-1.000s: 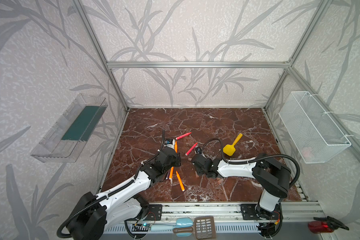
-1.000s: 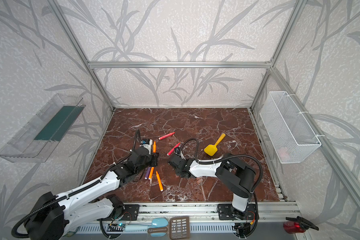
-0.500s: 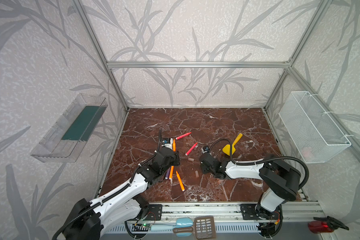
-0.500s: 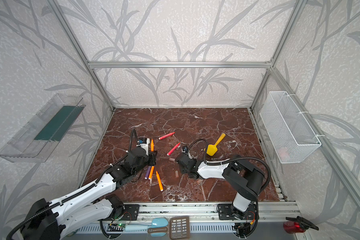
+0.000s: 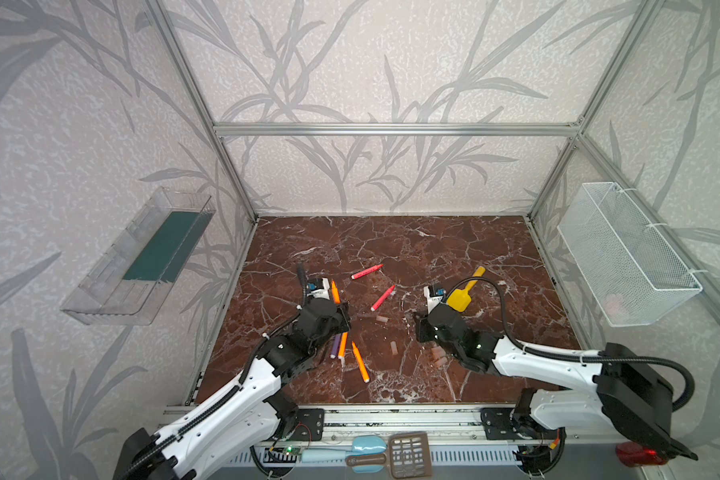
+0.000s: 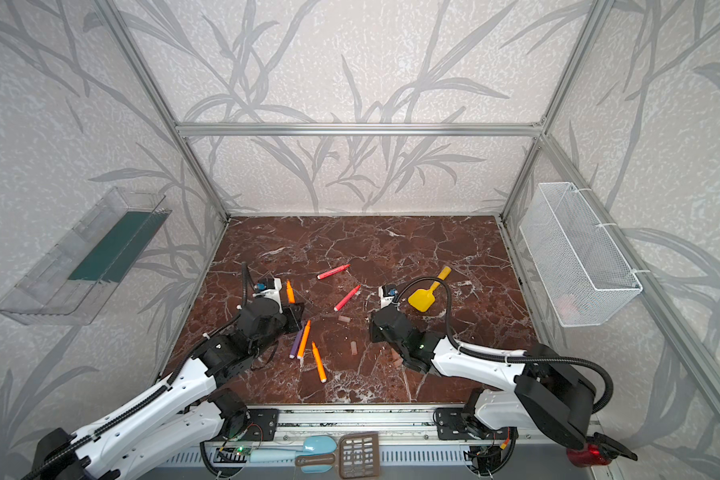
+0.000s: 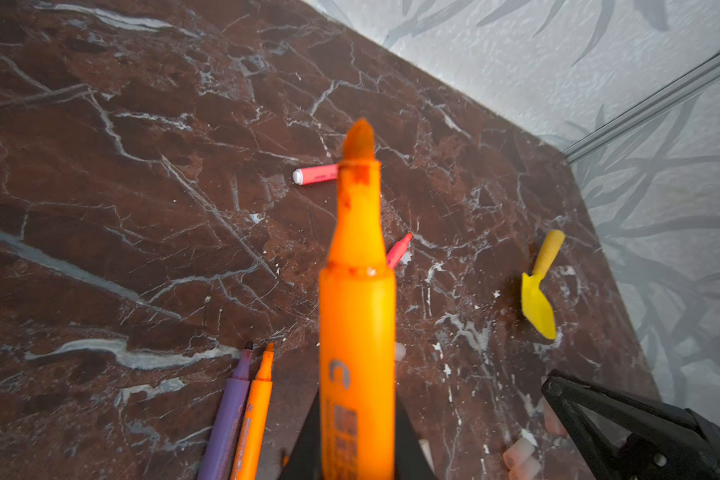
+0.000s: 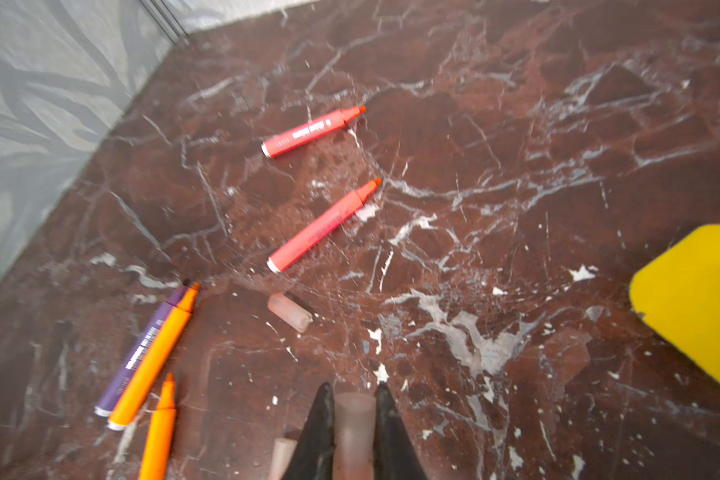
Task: Insert the pens into the pen caps
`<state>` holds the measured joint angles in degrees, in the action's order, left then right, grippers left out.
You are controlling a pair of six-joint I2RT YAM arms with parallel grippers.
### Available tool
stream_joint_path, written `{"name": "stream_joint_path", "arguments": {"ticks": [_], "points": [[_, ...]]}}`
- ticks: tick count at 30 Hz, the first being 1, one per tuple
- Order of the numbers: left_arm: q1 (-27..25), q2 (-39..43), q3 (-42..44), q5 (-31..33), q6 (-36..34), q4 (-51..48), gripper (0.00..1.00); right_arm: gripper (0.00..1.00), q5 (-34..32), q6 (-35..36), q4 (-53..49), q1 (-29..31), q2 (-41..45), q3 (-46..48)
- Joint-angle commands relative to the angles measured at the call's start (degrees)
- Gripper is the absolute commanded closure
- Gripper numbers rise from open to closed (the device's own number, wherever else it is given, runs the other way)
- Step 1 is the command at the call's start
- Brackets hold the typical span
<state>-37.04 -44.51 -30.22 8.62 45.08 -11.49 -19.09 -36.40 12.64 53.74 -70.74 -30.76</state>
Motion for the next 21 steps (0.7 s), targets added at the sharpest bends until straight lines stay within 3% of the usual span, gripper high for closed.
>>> {"name": "stream_joint_path", "arguments": {"ticks": [1,4,7,9,12,21], "points": [[0.10,3.36,0.35,-7.06,0.10,6.23,1.00,0.98,-1.24,1.48,3.95,-0.84,5.20,3.22],[-0.29,3.05,6.46,-17.00,-6.92,15.81,1.00,0.99,-0.88,2.59,6.62,-1.53,10.78,6.11],[-0.86,-1.54,16.83,-22.84,-8.29,39.30,1.00,1.00,-2.11,5.23,6.81,-1.62,16.22,8.00],[-1.86,-5.87,15.14,-26.17,-10.26,38.71,1.00,1.00,-3.89,5.98,5.95,-1.75,19.03,9.07],[-6.12,-10.74,11.83,-23.37,-12.18,36.11,1.00,1.00,-4.17,5.57,6.24,-3.16,22.92,11.08],[-14.14,-26.03,8.15,-22.69,-13.35,47.08,1.00,1.00,0.55,5.96,9.57,-7.07,27.33,12.32]]}}
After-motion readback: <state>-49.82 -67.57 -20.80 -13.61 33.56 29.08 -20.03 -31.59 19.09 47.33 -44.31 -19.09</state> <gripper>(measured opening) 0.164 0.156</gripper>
